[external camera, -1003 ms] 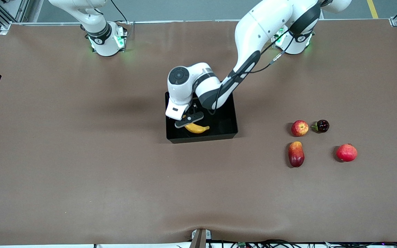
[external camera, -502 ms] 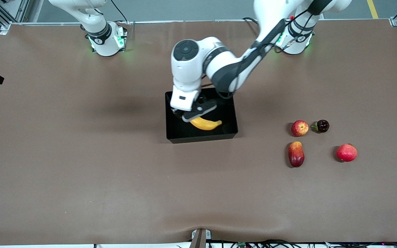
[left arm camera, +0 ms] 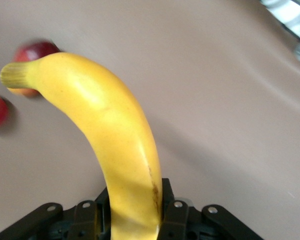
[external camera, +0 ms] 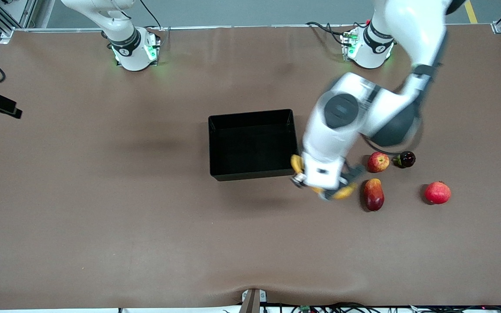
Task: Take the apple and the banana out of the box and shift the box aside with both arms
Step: 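Carry the banana beside the mango while the right gripper reaches the box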
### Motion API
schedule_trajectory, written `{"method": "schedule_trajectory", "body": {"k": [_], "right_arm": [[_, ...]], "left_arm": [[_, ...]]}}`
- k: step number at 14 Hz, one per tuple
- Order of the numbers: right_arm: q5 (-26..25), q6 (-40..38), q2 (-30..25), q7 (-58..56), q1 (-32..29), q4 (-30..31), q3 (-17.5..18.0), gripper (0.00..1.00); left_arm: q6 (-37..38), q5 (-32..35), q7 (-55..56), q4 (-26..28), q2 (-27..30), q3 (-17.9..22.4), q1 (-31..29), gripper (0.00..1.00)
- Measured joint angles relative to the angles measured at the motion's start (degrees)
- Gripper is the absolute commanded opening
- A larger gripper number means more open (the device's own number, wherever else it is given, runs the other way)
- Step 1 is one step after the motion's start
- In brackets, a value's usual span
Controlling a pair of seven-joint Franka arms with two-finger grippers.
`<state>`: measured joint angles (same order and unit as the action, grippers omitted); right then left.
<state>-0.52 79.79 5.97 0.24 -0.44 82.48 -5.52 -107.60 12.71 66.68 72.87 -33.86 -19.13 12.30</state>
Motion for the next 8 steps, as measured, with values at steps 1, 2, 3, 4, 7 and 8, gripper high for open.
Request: {"method": "schedule_trajectory", "body": {"k": [1, 2, 3, 4, 7, 8], "right_arm": [[0.0, 0.0, 1.4, 0.0, 0.1, 0.1, 0.0, 1.00], [0.0, -0.3, 2.8, 0.0, 0.2, 0.4, 0.0, 1.00], [0.2, -0.6, 4.0, 0.0, 0.5, 0.8, 0.0, 1.00], [1.1, -0.5, 4.8, 0.0, 1.0, 1.7, 0.1, 1.00], [7.7, 5.2, 5.8, 1.4, 3.4, 7.6, 0.3, 1.00], [9.2, 7.8, 5.9, 2.5, 4.9, 9.9, 0.3, 1.00]], "left_arm": [[0.2, -0.4, -4.6, 0.7, 0.0, 0.0, -3.7, 0.00], [0.4, -0.6, -9.4, 1.5, -0.1, 0.0, -7.3, 0.00], [0.6, -0.8, -14.5, 2.4, -0.1, -0.1, -10.8, 0.00], [0.7, -1.3, -19.2, 3.1, -0.2, -0.1, -13.8, 0.00], [0.4, -3.1, -32.1, 4.3, -1.6, 0.0, -20.8, 0.00], [-0.6, -3.2, -36.0, 4.5, -3.0, 0.0, -22.7, 0.00]]}}
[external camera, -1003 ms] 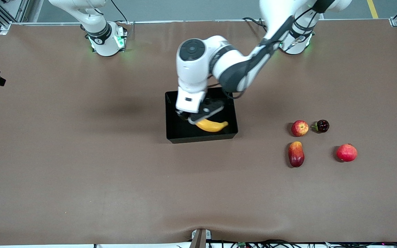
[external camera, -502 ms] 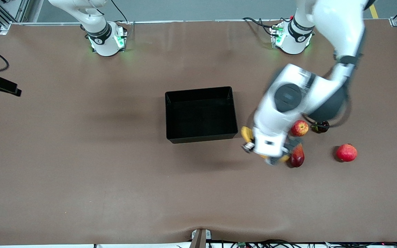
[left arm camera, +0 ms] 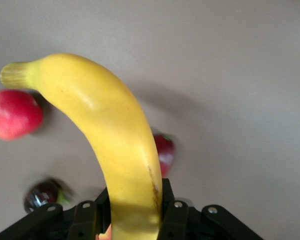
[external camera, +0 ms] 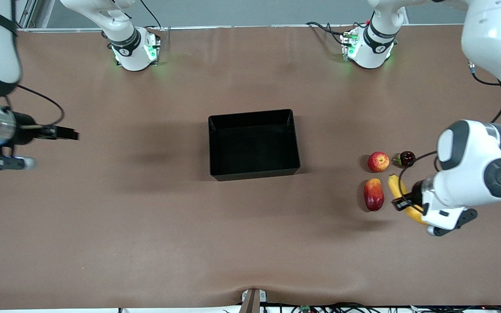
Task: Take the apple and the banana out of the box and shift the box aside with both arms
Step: 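Carry the banana beside the mango while the right gripper reaches the box, then set the banana down with the left gripper while the right gripper grips the box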
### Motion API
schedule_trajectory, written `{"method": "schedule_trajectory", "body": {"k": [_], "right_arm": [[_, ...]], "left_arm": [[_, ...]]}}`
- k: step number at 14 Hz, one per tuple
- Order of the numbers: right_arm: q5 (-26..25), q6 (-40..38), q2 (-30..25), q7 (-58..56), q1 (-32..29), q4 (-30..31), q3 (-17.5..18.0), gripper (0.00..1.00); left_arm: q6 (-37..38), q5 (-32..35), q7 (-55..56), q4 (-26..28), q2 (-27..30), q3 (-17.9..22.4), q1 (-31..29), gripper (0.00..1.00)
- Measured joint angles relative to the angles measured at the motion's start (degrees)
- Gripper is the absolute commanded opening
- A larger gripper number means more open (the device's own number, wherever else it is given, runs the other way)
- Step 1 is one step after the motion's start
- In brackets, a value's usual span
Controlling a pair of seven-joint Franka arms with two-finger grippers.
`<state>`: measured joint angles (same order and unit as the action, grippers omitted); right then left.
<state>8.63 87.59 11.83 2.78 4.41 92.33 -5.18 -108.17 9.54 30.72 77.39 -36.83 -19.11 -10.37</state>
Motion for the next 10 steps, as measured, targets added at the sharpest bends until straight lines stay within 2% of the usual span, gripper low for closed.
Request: {"method": "schedule_trajectory", "body": {"k": [4, 6, 8, 10], "right_arm": [[2.3, 11.8, 0.1, 12.7, 9.5, 7.4, 0.4, 1.00], [2.4, 21.3, 0.2, 18.5, 16.2, 12.0, 0.6, 1.00], [2.5, 29.7, 1.2, 23.1, 22.4, 16.1, 0.8, 1.00], [2.8, 34.4, 3.7, 25.0, 26.2, 17.7, 0.8, 1.00]], "left_arm": [[-7.1, 0.0, -14.7, 0.4, -7.6, 0.2, -3.7, 0.00], [-8.6, 0.0, -20.8, 0.4, -10.3, 0.3, -5.2, 0.00], [-11.8, 0.0, -23.5, 0.4, -12.1, 0.3, -6.1, 0.00], [-13.5, 0.0, -25.6, 1.2, -13.3, 0.4, -6.8, 0.00]]}}
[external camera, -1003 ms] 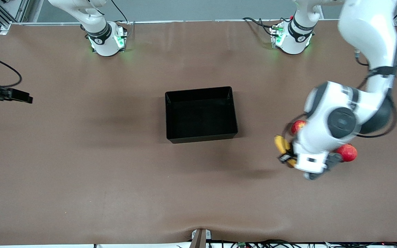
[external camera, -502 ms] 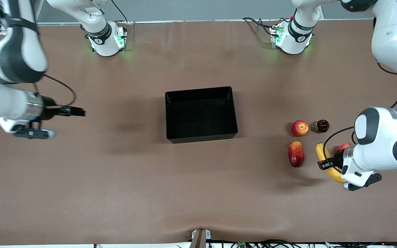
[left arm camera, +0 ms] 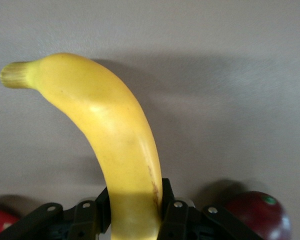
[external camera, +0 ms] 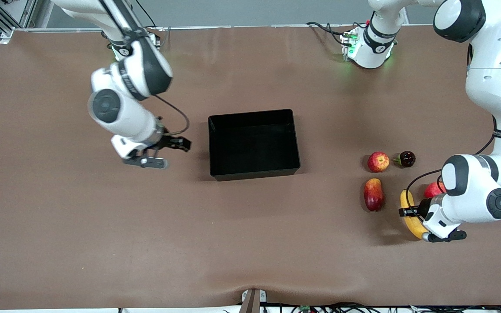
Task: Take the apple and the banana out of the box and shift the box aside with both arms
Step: 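Set the banana down with the left gripper while the right gripper grips the box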
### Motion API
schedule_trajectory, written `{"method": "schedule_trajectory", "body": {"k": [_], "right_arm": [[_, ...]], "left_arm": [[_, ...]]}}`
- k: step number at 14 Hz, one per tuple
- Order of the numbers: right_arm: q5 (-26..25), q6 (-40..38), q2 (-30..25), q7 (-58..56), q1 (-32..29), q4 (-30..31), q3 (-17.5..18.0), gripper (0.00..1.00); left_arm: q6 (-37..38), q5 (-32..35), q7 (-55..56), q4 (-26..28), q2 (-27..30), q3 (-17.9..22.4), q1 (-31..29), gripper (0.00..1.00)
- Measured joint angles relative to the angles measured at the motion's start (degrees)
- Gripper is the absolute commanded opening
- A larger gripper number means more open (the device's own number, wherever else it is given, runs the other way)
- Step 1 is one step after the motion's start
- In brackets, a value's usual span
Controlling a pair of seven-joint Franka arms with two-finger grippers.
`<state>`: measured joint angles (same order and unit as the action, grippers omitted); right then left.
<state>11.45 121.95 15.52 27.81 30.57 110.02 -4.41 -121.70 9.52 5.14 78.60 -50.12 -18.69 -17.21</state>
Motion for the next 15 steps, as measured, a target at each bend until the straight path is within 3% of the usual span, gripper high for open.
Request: {"method": "schedule_trajectory", "body": {"k": [6, 7, 9, 10, 11, 15], "right_arm": [[0.5, 10.7, 8.0, -0.1, 5.3, 0.5, -0.1, 1.00], [0.5, 11.2, 8.4, -0.1, 5.9, 0.4, -0.1, 0.89], [0.5, 11.4, 9.0, -0.1, 6.9, 0.4, -0.1, 0.49], [0.5, 11.5, 9.3, -0.1, 7.3, 0.4, -0.1, 0.26], [0.5, 11.5, 9.5, -0.1, 7.6, 0.4, -0.1, 0.00], [0.6, 11.3, 9.7, -0.1, 7.7, 0.4, -0.1, 0.00]], "left_arm": [[-5.2, 0.2, -1.4, 5.6, 0.9, 0.0, -1.2, 0.00], [-6.9, 0.6, -1.5, 7.1, 1.6, 0.0, -1.2, 0.00], [-10.9, 1.4, -1.5, 10.8, 3.3, 0.1, -1.2, 0.27], [-12.1, 2.0, -1.5, 11.9, 3.8, 0.1, -1.2, 0.67], [-12.7, 2.3, -1.6, 12.5, 4.1, 0.1, -1.2, 1.00], [-13.3, 2.4, -1.8, 13.0, 4.5, -0.8, -1.3, 1.00]]}}
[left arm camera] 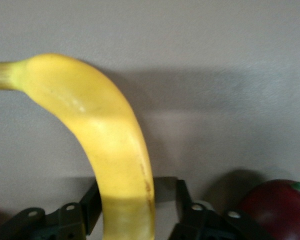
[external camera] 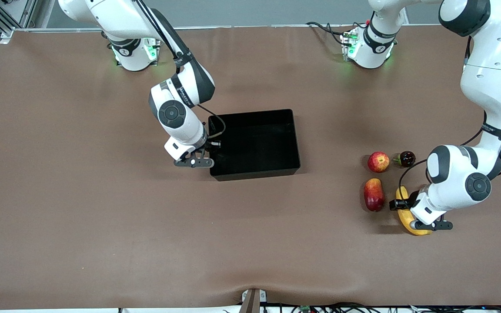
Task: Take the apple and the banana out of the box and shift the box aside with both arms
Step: 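Set the banana down with the left gripper while the right gripper grips the box, then drag the empty black box away with the right gripper while the left gripper withdraws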
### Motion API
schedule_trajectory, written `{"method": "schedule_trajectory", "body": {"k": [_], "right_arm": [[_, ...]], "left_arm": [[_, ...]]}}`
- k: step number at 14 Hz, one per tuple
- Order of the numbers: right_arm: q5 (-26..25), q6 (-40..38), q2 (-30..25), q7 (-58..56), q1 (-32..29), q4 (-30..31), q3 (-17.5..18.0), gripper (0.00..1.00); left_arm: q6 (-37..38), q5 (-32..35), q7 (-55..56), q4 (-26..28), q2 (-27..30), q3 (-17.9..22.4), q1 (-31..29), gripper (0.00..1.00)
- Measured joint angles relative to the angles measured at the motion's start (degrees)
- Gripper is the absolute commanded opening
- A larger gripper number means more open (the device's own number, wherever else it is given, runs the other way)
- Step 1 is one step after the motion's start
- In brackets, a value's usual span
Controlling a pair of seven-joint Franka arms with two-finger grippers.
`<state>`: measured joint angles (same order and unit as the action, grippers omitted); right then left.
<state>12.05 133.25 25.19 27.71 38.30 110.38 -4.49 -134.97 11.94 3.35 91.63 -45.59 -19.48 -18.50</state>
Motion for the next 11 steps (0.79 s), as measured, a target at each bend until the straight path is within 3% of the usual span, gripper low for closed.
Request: {"method": "schedule_trajectory", "body": {"k": [2, 7, 9, 11], "right_arm": [[0.0, -2.0, 0.0, 0.0, 0.0, -0.7, -0.1, 0.00], [0.1, -12.0, -1.1, 0.0, -0.6, -5.1, -3.4, 0.00], [0.0, -16.1, -3.8, -1.8, -4.2, -6.0, -5.3, 0.00], [-0.1, -21.2, -7.4, -9.1, -11.7, -6.0, -6.2, 0.00]], "left_arm": [[1.6, 0.0, 0.0, -0.5, 1.7, -1.1, -0.1, 1.00], [17.1, 0.0, 0.1, -7.2, 9.0, -3.5, 0.0, 1.00], [19.6, 0.0, 0.1, -7.9, 11.9, -3.8, 0.0, 1.00], [21.6, 0.0, 0.2, -8.0, 14.4, -3.9, 0.0, 1.00]]}}
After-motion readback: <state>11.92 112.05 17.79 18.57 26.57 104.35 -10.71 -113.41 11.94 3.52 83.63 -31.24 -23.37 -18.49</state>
